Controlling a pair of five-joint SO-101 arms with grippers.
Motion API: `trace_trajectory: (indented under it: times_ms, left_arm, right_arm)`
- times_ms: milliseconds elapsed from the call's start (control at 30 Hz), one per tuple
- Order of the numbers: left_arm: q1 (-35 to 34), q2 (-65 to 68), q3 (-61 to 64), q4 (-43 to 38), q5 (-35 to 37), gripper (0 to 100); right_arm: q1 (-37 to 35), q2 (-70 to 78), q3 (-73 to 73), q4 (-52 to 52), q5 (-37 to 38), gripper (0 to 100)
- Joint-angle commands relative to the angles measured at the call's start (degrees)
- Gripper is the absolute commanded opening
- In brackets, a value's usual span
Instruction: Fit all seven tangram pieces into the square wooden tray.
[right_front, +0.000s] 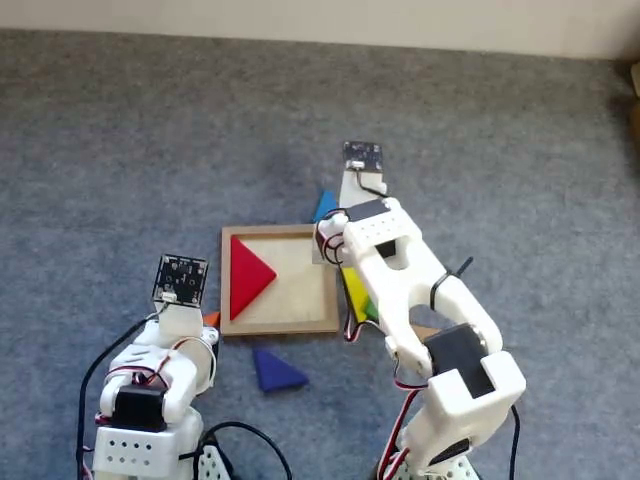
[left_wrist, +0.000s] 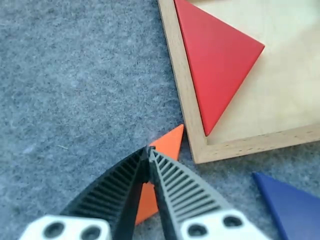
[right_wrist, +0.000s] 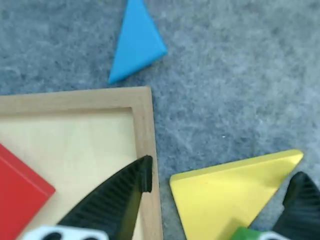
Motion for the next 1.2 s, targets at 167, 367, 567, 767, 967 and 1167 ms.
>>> trace_trajectory:
  times_ms: [167,367,567,767,967,1167]
  left_arm:
    - [-0.2,0.0,1.2,0.3,0.5,1]
    - [-0.2,0.0,1.2,0.3,0.5,1]
    - [-0.2,0.0,1.2,0.3,0.5,1]
    - [-0.2,0.0,1.2,0.3,0.5,1]
    - [-0.2,0.0,1.2,0.3,0.5,1]
    - [-0.2,0.0,1.2,0.3,0.5,1]
  right_arm:
    - [1.5,0.2,-1.6,7.9,-0.7,39.6]
    - [2.8,0.3,-1.6,7.9,-0.7,39.6]
    - [2.7,0.4,-1.3,5.2,-0.7,39.6]
    - [2.5,0.4,-1.3,5.1,-0.8,39.6]
    - [2.5,0.3,-1.3,5.3,-9.1,39.6]
    - [2.8,0.4,-1.3,5.1,-9.2,39.6]
